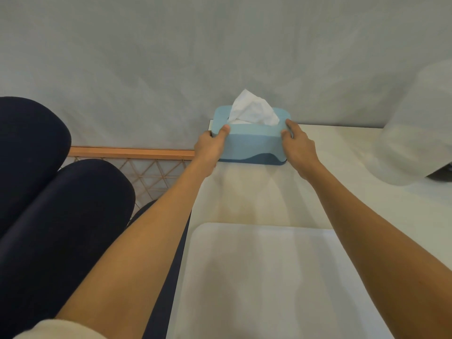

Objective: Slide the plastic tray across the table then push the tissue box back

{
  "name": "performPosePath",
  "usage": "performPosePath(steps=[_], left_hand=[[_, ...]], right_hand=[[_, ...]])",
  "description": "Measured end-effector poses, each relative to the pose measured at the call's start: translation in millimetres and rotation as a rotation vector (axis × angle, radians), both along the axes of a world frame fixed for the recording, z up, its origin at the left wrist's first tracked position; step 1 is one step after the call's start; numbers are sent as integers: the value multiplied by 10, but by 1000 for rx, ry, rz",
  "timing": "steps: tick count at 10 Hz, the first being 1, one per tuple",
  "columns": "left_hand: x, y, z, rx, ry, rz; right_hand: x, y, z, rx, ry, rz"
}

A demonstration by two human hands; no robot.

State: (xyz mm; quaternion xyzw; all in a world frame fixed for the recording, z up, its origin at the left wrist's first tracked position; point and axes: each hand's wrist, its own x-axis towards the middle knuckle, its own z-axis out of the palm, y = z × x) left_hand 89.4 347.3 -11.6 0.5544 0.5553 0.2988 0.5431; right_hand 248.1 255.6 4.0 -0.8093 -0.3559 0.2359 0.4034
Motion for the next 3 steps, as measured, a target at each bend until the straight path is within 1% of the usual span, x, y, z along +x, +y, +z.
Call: performPosePath(steps=[1, 3], left_hand=[[-22, -48, 54, 18, 36, -9], [-89, -318, 305, 246, 134, 46]], right_hand=[[45, -58, 68, -63, -10, 61], [179, -351, 299, -119, -111, 55]])
